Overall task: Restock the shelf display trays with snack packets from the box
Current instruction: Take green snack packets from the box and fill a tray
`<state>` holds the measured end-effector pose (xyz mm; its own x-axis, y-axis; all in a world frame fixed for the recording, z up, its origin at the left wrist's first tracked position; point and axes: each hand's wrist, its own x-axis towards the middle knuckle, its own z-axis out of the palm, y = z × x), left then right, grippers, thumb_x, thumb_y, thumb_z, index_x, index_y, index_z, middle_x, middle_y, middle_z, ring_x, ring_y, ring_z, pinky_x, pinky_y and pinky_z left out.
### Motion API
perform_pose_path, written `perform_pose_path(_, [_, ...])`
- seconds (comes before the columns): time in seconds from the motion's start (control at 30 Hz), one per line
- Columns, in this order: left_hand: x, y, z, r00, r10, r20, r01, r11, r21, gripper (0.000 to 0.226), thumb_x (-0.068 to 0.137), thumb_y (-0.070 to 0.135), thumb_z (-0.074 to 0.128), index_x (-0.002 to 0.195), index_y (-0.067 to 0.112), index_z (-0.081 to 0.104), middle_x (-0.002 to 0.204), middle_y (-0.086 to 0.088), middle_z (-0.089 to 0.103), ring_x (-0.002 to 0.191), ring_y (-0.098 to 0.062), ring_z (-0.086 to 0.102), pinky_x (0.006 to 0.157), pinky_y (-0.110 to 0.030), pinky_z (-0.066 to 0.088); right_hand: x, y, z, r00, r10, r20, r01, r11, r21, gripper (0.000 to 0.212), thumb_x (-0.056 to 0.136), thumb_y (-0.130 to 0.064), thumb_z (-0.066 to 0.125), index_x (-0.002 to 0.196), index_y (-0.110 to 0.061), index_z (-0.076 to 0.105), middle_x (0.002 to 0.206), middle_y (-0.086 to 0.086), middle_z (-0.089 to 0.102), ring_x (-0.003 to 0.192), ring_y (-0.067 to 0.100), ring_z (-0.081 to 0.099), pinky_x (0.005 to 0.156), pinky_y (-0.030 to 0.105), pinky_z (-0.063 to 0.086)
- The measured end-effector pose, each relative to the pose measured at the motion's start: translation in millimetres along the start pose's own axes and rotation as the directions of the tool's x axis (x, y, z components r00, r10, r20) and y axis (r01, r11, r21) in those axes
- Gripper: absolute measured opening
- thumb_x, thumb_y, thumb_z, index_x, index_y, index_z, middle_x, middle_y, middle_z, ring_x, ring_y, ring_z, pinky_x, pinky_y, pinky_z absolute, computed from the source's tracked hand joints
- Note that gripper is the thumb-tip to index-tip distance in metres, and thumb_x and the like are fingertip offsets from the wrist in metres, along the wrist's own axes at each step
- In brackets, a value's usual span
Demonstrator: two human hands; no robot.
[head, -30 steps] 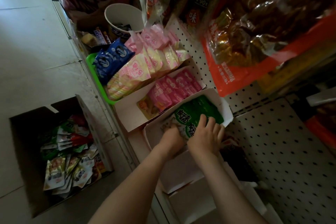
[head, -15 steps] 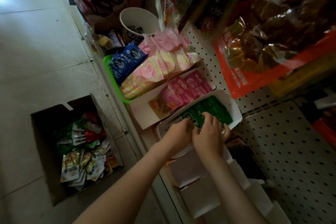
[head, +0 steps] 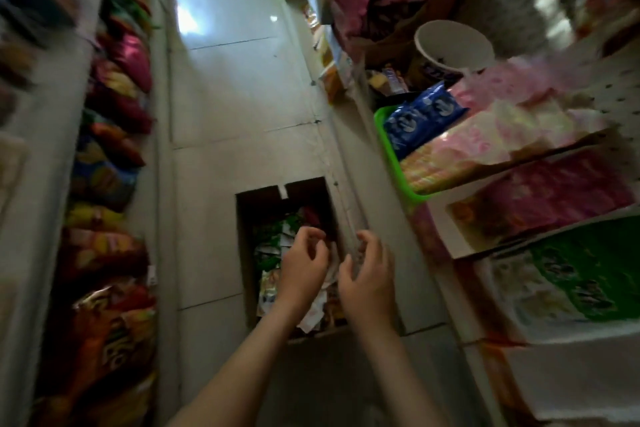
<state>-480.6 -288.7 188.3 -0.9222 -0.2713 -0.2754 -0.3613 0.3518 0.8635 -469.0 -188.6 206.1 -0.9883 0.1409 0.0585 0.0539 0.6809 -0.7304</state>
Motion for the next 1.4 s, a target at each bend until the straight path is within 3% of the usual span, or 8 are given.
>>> perform_pose_path(0.27, [67.5, -170.1, -26.0, 0.960, -0.259, -0.110, 0.269, 0.959, 0.092, 0.021, 0.099, 0.016, 0.042, 0.120, 0.020, 0.046, 0.096, 0.003, 0.058, 0.082, -0.015, 0.060, 0.075, -0.036, 0.054, 14.7, 104.2, 169.6, 0.768, 0.285, 0.573, -0.290, 0.953, -0.086, 0.037, 0.094, -0.010, 0.047, 0.131, -0.016, 0.047, 0.119, 0.007, 0.056, 0.100, 0.020, 0.057, 0.076, 0.028, 0.045])
perform_pose_path(0.47, [118.9, -242.1, -7.2, 0.970, -0.242, -0.012, 0.239, 0.951, 0.195, 0.036, 0.098, 0.012, 0.041, 0.134, 0.010, 0.041, 0.131, -0.011, 0.052, 0.118, -0.026, 0.052, 0.087, -0.027, 0.040, 43.2, 153.9, 278.9, 0.371, 0.148, 0.917, 0.158, 0.963, -0.219, 0.063, 0.090, -0.018, 0.057, 0.148, -0.021, 0.031, 0.149, 0.003, 0.039, 0.133, 0.021, 0.041, 0.105, 0.029, 0.040])
perform_pose_path(0.6, [144.5, -272.2, 8.8, 0.967, -0.247, 0.067, 0.227, 0.950, 0.216, 0.041, 0.098, 0.013, 0.042, 0.138, 0.008, 0.036, 0.142, -0.013, 0.040, 0.128, -0.029, 0.043, 0.103, -0.033, 0.037, 53.1, 190.8, 323.5, 0.500, 0.041, 0.865, 0.655, 0.636, -0.409, 0.075, 0.093, -0.028, 0.053, 0.153, -0.027, 0.008, 0.158, 0.000, 0.020, 0.144, 0.024, 0.019, 0.115, 0.043, 0.018])
perform_pose_path(0.8, [155.2, -291.4, 12.7, 0.951, -0.298, 0.087, 0.257, 0.911, 0.322, 0.040, 0.096, 0.008, 0.041, 0.136, 0.005, 0.040, 0.140, -0.017, 0.042, 0.124, -0.031, 0.047, 0.098, -0.033, 0.041, 61.0, 215.1, 317.1, 0.582, -0.159, 0.798, 0.766, 0.435, -0.473, 0.067, 0.098, -0.027, 0.042, 0.154, -0.025, 0.005, 0.158, 0.000, 0.018, 0.145, 0.026, 0.017, 0.108, 0.040, 0.027])
perform_pose_path(0.9, [150.4, -292.1, 9.8, 0.958, -0.276, 0.078, 0.237, 0.915, 0.326, 0.042, 0.095, 0.006, 0.042, 0.136, 0.008, 0.043, 0.137, -0.015, 0.048, 0.120, -0.029, 0.050, 0.093, -0.031, 0.043, 64.2, 219.3, 324.3, 0.670, -0.270, 0.691, 0.708, 0.510, -0.488, 0.065, 0.073, -0.029, 0.076, 0.133, -0.012, 0.054, 0.124, 0.008, 0.063, 0.105, 0.028, 0.063, 0.078, 0.036, 0.051])
perform_pose_path(1.0, [141.1, -289.1, 7.2, 0.960, -0.261, 0.097, 0.217, 0.920, 0.327, 0.048, 0.093, 0.000, 0.040, 0.140, 0.011, 0.042, 0.136, -0.013, 0.050, 0.116, -0.029, 0.055, 0.087, -0.035, 0.048, 64.8, 220.7, 328.3, 0.697, -0.401, 0.595, 0.710, 0.504, -0.491, 0.046, 0.038, -0.016, 0.093, 0.080, -0.011, 0.074, 0.066, 0.004, 0.068, 0.049, 0.022, 0.063, 0.041, 0.025, 0.046])
perform_pose_path(1.2, [135.4, -287.7, 9.2, 0.956, -0.282, 0.078, 0.262, 0.944, 0.202, 0.048, 0.094, 0.004, 0.042, 0.141, 0.014, 0.041, 0.133, -0.013, 0.053, 0.116, -0.033, 0.057, 0.092, -0.040, 0.049, 71.6, 185.8, 302.0, 0.782, -0.384, 0.491, 0.597, 0.688, -0.412, 0.014, 0.092, -0.008, 0.050, 0.101, -0.011, 0.061, 0.097, 0.007, 0.066, 0.091, 0.025, 0.064, 0.066, 0.032, 0.045])
perform_pose_path(1.4, [131.9, -267.3, 11.1, 0.899, -0.434, 0.064, 0.415, 0.796, -0.441, 0.063, 0.092, 0.044, 0.059, 0.139, 0.009, 0.036, 0.127, -0.007, 0.051, 0.108, -0.022, 0.054, 0.089, -0.032, 0.048, 99.8, 145.6, 261.7, 0.912, -0.016, 0.410, -0.085, 0.970, 0.226, 0.028, 0.089, 0.004, 0.047, 0.086, -0.015, 0.068, 0.090, 0.006, 0.069, 0.084, 0.021, 0.066, 0.071, 0.032, 0.055])
